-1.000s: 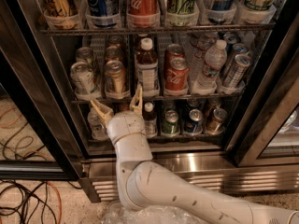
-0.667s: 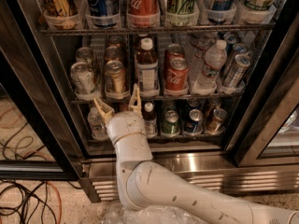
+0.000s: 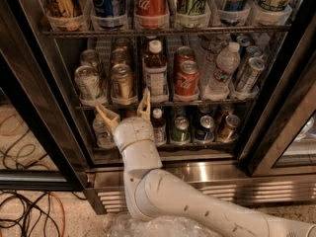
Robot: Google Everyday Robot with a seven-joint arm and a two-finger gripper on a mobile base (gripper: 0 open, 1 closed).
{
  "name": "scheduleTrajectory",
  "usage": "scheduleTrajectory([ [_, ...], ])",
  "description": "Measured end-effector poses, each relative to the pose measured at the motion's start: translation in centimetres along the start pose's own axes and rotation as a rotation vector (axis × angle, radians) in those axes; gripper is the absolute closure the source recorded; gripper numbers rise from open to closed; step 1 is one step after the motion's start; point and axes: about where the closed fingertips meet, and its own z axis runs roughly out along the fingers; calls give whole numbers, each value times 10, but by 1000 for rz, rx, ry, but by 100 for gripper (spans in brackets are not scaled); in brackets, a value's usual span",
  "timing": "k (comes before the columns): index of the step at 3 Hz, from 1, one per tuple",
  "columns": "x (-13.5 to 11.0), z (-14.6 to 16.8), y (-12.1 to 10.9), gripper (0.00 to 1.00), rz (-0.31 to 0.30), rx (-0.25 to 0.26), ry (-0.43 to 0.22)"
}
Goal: Pick orange can from middle shelf of fridge
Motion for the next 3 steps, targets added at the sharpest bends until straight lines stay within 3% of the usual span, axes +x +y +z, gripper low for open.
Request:
scheduleTrajectory([
  [2, 1, 8, 4, 20, 7, -21, 9],
  [3, 2, 22, 2, 39, 3, -19, 5],
])
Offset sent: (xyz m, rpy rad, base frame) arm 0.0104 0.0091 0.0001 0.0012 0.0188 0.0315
